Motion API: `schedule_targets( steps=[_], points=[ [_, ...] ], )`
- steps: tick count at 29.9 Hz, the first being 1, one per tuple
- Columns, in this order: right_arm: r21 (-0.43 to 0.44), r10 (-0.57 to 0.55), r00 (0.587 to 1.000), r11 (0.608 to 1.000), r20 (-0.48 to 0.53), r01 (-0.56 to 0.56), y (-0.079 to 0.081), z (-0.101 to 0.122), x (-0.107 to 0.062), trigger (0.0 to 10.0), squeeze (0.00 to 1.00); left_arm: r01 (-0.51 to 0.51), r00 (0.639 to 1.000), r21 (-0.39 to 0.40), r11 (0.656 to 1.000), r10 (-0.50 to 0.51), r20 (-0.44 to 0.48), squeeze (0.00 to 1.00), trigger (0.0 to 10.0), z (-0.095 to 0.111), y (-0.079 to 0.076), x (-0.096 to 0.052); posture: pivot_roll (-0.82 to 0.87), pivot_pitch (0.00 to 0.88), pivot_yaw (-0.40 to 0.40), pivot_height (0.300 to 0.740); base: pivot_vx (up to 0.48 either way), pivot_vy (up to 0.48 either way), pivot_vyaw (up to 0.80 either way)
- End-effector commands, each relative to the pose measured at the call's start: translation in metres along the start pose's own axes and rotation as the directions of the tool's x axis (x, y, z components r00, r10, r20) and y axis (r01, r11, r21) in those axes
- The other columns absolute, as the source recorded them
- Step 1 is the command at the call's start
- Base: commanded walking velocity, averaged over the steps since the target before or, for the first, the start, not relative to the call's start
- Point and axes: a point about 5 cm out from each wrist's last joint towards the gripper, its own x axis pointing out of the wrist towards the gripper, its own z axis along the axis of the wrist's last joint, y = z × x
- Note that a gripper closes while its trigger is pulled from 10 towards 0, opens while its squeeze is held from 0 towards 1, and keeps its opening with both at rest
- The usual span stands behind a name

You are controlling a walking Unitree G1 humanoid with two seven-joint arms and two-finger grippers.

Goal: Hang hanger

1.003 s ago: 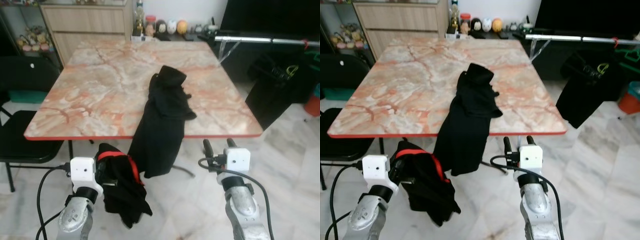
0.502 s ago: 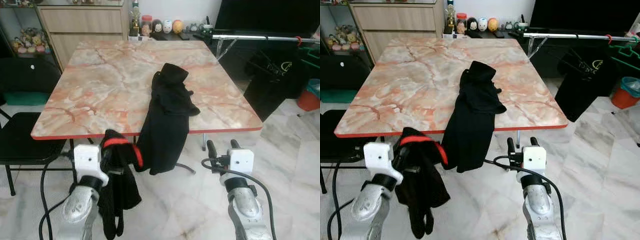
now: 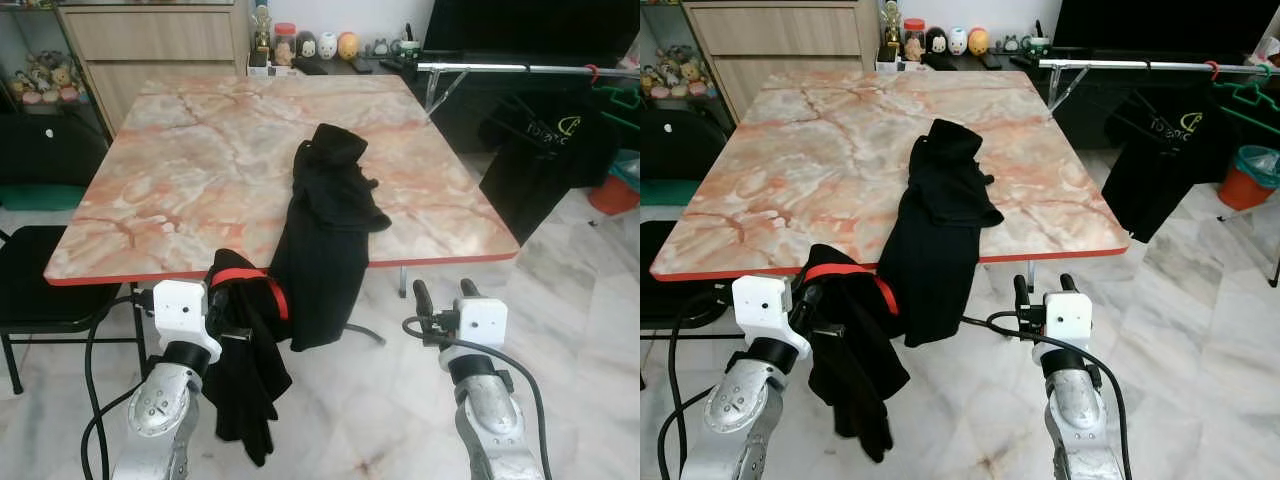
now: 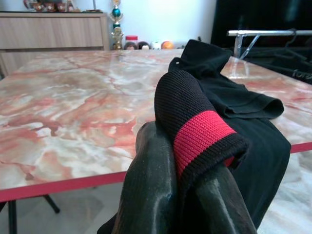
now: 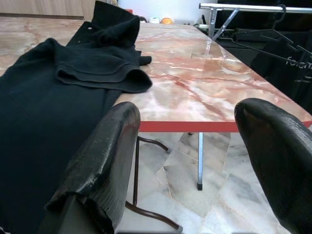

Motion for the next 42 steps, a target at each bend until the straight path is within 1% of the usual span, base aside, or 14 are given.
schedule_targets(
  steps=[1,10,14,15,16,18,19,24,28,31,36,40,41,42],
  points=[
    [-0.001,-0.005,1.000,1.000,0.004,0.005,-0.003,0.001,0.001,10.0,0.00,0.007,0.998,-0.001,1.000,-0.007,0.055,0.00,10.0,0.013,-0.004,0.003,0.01,0.003,-0.025,0.740,0.000,-0.292,0.00],
    [0.000,-0.007,1.000,1.000,0.003,0.007,-0.003,0.001,0.001,10.0,0.00,0.005,0.998,0.002,1.000,-0.005,0.056,0.00,10.0,0.014,-0.003,0.004,0.01,0.003,-0.026,0.740,0.000,0.000,0.00],
    [0.000,-0.007,1.000,1.000,0.004,0.007,-0.003,0.001,0.001,10.0,0.00,-0.011,0.997,0.002,1.000,0.011,0.079,0.00,10.0,0.021,0.000,0.007,0.01,0.001,-0.028,0.740,0.000,0.000,0.00],
    [0.000,-0.006,1.000,1.000,0.005,0.006,-0.003,0.001,0.001,10.0,0.00,-0.008,0.996,0.007,1.000,0.008,0.093,0.00,10.0,0.025,0.000,0.009,0.02,0.002,-0.028,0.740,0.000,0.000,0.00],
    [-0.002,-0.006,1.000,1.000,0.007,0.006,-0.003,0.001,0.001,10.0,0.00,-0.004,0.991,0.027,1.000,0.000,0.131,0.00,10.0,0.035,-0.002,0.013,0.02,0.002,-0.028,0.740,0.000,0.000,0.00],
    [-0.001,-0.008,1.000,1.000,0.008,0.008,-0.003,0.002,0.001,10.0,0.00,-0.006,0.987,0.038,0.999,0.000,0.158,0.00,10.0,0.042,-0.002,0.016,0.01,0.003,-0.027,0.740,0.000,0.000,0.00],
    [0.001,-0.007,1.000,1.000,0.009,0.007,-0.003,0.002,0.001,10.0,0.00,-0.020,0.981,0.025,0.999,0.015,0.193,0.00,10.0,0.051,-0.001,0.019,0.02,0.002,-0.027,0.740,0.000,0.000,0.00],
    [0.004,-0.006,1.000,1.000,0.012,0.006,-0.002,0.002,0.001,10.0,0.00,-0.050,0.964,0.012,0.999,0.045,0.262,0.00,10.0,0.069,0.001,0.024,0.02,0.002,-0.026,0.740,0.000,0.000,0.00],
    [0.006,-0.006,1.000,1.000,0.013,0.006,-0.002,0.002,0.001,10.0,0.00,-0.045,0.965,0.016,0.999,0.040,0.258,0.00,10.0,0.069,0.000,0.023,0.02,0.001,-0.025,0.740,0.000,0.000,0.00],
    [0.009,-0.008,1.000,1.000,0.015,0.008,-0.002,0.002,0.001,10.0,0.00,-0.052,0.970,0.019,0.998,0.045,0.237,0.00,10.0,0.064,0.002,0.018,0.02,0.000,-0.024,0.740,0.000,0.000,0.00],
    [-0.001,-0.022,1.000,1.000,0.018,0.023,-0.007,0.002,-0.001,10.0,0.00,-0.057,0.972,0.021,0.998,0.051,0.230,0.00,10.0,0.063,0.003,0.018,0.02,0.000,-0.025,0.740,0.299,0.000,0.00],
    [-0.021,-0.071,0.997,0.997,-0.016,0.071,-0.018,-0.007,-0.011,10.0,0.00,-0.051,0.973,0.019,0.999,0.045,0.227,0.00,10.0,0.063,0.003,0.019,0.01,0.000,-0.026,0.740,0.300,0.000,0.00],
    [-0.035,-0.115,0.991,0.993,-0.070,0.113,-0.028,-0.020,-0.023,10.0,0.00,-0.048,0.974,0.019,0.999,0.043,0.221,0.00,10.0,0.061,0.003,0.019,0.01,0.000,-0.025,0.740,0.300,0.000,0.00],
    [-0.035,-0.115,0.991,0.993,-0.070,0.113,-0.028,-0.020,-0.023,10.0,0.00,-0.048,0.974,0.019,0.999,0.043,0.221,0.00,10.0,0.061,0.003,0.019,0.01,0.000,-0.025,0.740,0.300,0.000,0.00]
  ],
)
